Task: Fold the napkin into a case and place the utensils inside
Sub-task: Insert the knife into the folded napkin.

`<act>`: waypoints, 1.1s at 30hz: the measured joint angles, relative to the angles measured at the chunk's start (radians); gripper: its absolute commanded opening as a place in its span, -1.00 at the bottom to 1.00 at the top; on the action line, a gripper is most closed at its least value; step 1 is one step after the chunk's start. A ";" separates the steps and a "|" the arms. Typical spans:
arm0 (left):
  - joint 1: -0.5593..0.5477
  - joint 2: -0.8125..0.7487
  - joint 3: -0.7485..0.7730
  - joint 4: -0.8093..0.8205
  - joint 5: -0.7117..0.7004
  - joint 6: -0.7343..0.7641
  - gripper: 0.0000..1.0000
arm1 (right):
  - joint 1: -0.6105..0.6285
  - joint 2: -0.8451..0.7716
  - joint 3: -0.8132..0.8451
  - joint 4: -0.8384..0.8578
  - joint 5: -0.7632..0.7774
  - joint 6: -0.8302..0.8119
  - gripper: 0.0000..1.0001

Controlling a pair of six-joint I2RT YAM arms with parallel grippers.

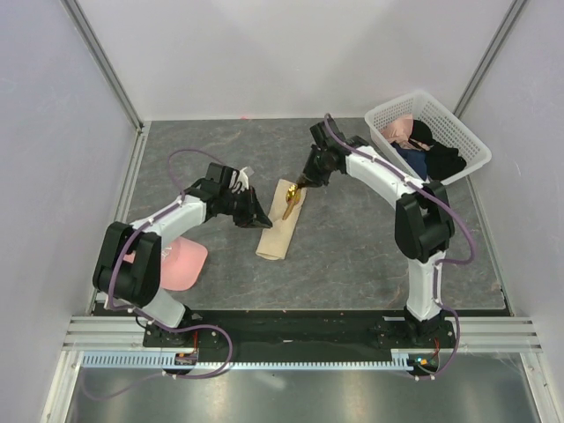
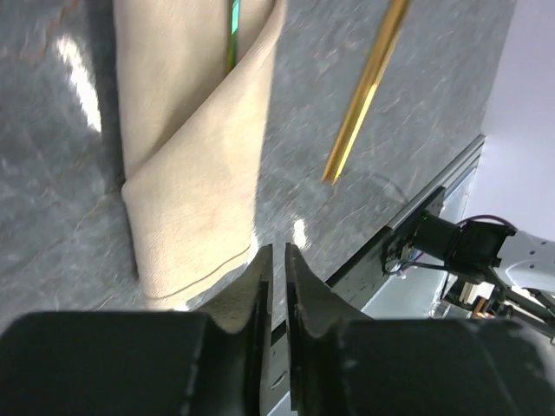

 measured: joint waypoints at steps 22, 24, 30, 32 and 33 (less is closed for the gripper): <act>-0.006 -0.034 -0.219 0.059 0.009 -0.001 -0.87 | 0.105 0.319 0.496 -0.148 0.309 -0.109 -1.00; -0.006 -0.034 -0.222 0.066 0.009 -0.002 -0.87 | 0.111 0.323 0.496 -0.158 0.323 -0.119 -1.00; -0.006 -0.029 -0.229 0.075 0.009 -0.002 -0.88 | 0.129 0.333 0.496 -0.176 0.353 -0.142 -1.00; -0.006 -0.029 -0.231 0.077 0.009 -0.003 -0.89 | 0.137 0.333 0.496 -0.179 0.359 -0.144 -1.00; -0.006 -0.029 -0.233 0.080 0.009 -0.003 -0.89 | 0.140 0.333 0.496 -0.181 0.360 -0.144 -1.00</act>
